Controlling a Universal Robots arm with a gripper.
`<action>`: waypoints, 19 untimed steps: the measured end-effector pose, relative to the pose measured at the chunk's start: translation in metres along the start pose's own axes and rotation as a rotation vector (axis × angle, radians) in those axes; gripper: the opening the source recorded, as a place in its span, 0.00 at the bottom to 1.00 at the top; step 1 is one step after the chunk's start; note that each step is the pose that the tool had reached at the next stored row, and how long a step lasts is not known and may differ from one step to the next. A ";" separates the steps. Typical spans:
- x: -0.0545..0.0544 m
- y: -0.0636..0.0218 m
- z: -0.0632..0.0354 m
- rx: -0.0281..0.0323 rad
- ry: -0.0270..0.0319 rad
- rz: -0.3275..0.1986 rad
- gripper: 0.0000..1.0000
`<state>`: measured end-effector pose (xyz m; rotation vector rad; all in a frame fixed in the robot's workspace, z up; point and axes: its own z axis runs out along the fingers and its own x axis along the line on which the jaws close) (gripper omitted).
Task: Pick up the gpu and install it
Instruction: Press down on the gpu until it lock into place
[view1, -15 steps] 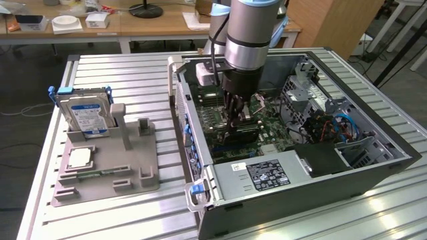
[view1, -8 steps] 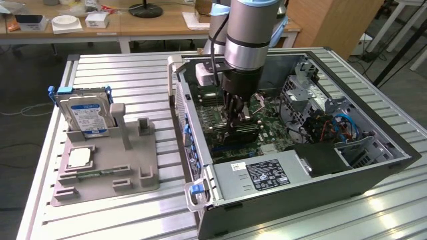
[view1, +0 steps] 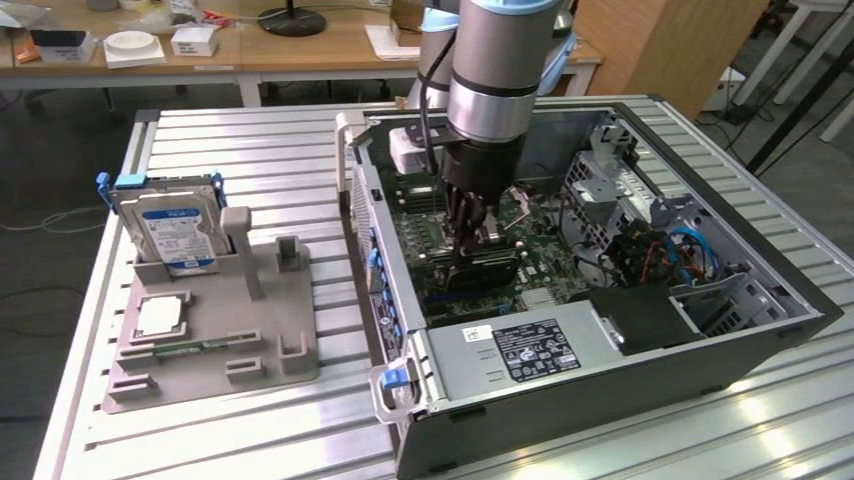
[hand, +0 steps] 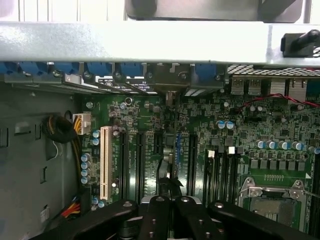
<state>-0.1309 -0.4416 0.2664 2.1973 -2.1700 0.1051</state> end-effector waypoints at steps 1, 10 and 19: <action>0.000 0.0002 0.0002 0.0007 0.0001 0.000 0.11; 0.000 0.0048 0.0027 0.0121 0.0011 0.000 0.11; 0.000 0.0048 -0.0032 0.0157 0.0003 0.001 0.11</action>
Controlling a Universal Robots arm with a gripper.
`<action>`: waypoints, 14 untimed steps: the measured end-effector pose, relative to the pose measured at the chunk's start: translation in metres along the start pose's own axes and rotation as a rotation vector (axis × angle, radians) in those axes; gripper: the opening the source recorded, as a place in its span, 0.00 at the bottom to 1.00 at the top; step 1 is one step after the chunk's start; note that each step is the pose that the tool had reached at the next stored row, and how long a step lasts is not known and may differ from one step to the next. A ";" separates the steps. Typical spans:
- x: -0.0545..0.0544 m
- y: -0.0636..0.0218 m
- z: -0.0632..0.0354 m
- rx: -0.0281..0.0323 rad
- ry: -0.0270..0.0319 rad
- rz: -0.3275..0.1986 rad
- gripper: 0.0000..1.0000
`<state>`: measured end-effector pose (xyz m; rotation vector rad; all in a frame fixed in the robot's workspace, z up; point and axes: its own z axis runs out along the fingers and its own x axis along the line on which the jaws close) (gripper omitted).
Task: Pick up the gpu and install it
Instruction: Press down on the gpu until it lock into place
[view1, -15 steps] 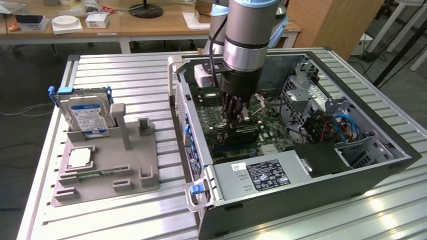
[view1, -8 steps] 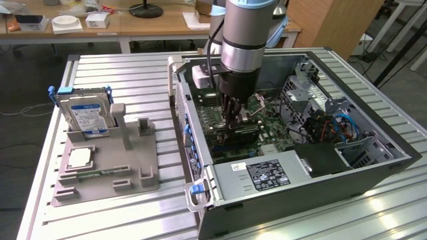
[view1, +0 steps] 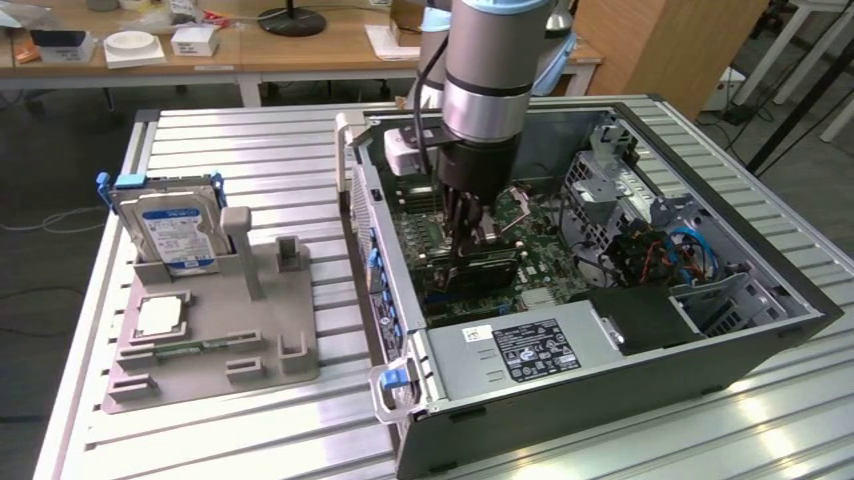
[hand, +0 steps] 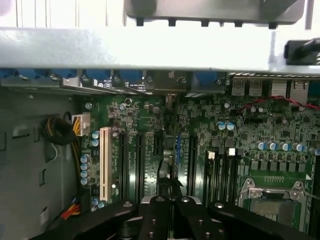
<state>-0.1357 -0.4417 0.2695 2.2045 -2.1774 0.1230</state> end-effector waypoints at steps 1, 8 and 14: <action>0.000 0.0000 -0.0021 0.0001 -0.0002 0.000 0.11; 0.002 -0.0008 -0.0209 -0.0082 -0.0002 -0.001 0.11; 0.002 -0.0013 -0.0284 -0.0108 -0.0004 -0.001 0.11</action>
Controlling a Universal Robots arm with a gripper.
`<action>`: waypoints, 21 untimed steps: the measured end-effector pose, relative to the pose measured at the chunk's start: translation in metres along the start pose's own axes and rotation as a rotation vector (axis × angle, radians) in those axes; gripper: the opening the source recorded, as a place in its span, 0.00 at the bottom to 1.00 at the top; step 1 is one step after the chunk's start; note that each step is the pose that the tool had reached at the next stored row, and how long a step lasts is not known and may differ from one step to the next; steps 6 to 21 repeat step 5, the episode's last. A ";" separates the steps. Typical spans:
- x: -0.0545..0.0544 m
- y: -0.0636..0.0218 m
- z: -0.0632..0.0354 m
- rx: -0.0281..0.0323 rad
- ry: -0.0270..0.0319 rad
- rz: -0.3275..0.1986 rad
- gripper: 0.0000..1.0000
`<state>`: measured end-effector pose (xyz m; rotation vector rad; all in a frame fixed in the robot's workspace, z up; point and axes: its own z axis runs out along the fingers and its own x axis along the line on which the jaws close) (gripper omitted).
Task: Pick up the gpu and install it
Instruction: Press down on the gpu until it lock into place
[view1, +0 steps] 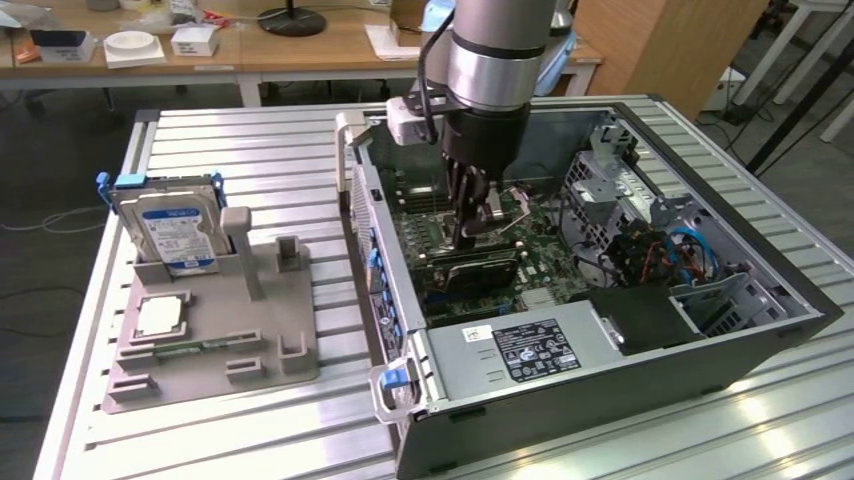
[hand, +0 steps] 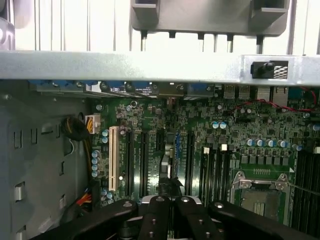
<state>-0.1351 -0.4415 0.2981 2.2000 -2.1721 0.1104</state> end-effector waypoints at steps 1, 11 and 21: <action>0.000 0.0000 0.0000 -0.0001 0.0000 0.000 0.11; 0.000 0.0000 -0.0001 -0.0001 0.0002 0.000 0.11; 0.000 0.0000 -0.0001 -0.0001 0.0002 0.000 0.11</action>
